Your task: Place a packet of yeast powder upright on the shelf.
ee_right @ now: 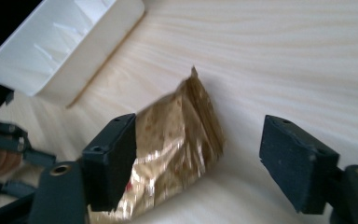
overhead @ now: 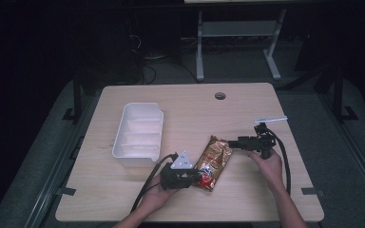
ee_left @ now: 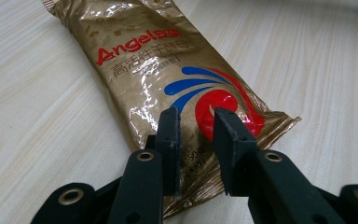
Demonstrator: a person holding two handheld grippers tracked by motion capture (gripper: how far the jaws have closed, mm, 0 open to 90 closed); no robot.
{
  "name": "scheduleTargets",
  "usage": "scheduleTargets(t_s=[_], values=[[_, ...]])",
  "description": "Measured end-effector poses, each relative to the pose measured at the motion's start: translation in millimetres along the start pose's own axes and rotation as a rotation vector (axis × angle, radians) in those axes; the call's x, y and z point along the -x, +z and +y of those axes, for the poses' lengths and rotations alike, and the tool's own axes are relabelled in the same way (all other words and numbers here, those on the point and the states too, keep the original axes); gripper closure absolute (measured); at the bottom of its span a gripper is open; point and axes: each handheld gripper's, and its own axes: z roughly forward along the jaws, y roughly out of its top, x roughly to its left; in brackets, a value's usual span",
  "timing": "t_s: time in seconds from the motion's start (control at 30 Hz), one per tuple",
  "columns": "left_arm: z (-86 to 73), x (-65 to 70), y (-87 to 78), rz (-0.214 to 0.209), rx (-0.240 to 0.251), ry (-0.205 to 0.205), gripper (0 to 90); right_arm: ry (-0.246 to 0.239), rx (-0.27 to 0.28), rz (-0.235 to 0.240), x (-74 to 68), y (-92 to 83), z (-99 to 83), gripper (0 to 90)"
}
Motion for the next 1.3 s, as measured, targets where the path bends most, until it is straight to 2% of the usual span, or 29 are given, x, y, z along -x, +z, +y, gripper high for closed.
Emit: scheduleTargets(t_s=[0.03,0.07,0.1,0.2,0.3,0.53,0.7,0.87,0.93,1.03,1.1,1.13,1.17,1.2,1.23,1.3], values=[[-0.2,-0.6,-0.1,-0.002,-0.001,-0.006,73.4,0.009,-0.038,-0.006,1.3,7.4,0.7,27.4],[-0.3,-0.8,0.0,-0.003,0.000,-0.006,73.4,0.009,-0.038,-0.006,1.3,7.4,0.7,27.4],[-0.4,-0.9,0.0,-0.004,-0.001,-0.004,73.6,0.013,-0.070,-0.005,2.2,12.6,0.5,28.3],[-0.6,-0.9,0.1,-0.003,0.000,0.000,73.7,0.016,-0.078,0.006,1.9,15.9,-0.2,29.3],[-0.9,-0.9,0.3,-0.003,0.002,-0.002,73.8,0.013,-0.112,0.008,0.1,22.4,-2.7,30.2],[-1.6,-0.1,0.1,0.003,0.003,0.003,74.1,0.008,-0.138,0.028,-2.8,30.0,-6.2,34.2],[-2.0,-2.0,0.2,-0.008,0.006,-0.001,74.2,-0.001,-0.159,0.053,-4.5,36.4,-7.6,36.8],[-2.0,-2.0,0.3,-0.008,0.006,0.000,74.4,-0.014,-0.171,0.072,-7.4,42.2,-8.7,42.7],[-2.0,-2.1,0.3,-0.009,0.006,-0.002,74.6,-0.013,-0.169,0.089,-8.8,43.3,-8.7,49.8],[-2.0,-2.1,0.3,-0.009,0.006,-0.004,74.7,-0.021,-0.167,0.082,-10.3,43.1,-8.6,53.2],[-2.2,-2.1,0.4,-0.009,0.006,-0.006,74.7,-0.032,-0.157,0.070,-11.8,40.1,-7.9,62.9],[-2.2,-2.1,0.4,-0.009,0.006,-0.006,74.7,-0.032,-0.157,0.070,-11.8,40.1,-7.9,62.9],[-2.3,-2.1,0.4,-0.010,0.007,-0.007,74.7,-0.034,-0.154,0.061,-11.8,39.1,-8.1,67.4],[-2.5,-2.1,0.5,-0.010,0.009,-0.008,74.7,-0.034,-0.154,0.061,-11.8,39.1,-8.1,67.4],[-2.7,-2.2,0.5,-0.010,0.011,-0.009,74.7,-0.028,-0.148,0.057,-11.3,37.9,-8.4,72.5],[-2.8,-2.1,0.6,-0.010,0.012,-0.009,74.7,-0.026,-0.146,0.056,-11.2,37.6,-8.6,74.7]])
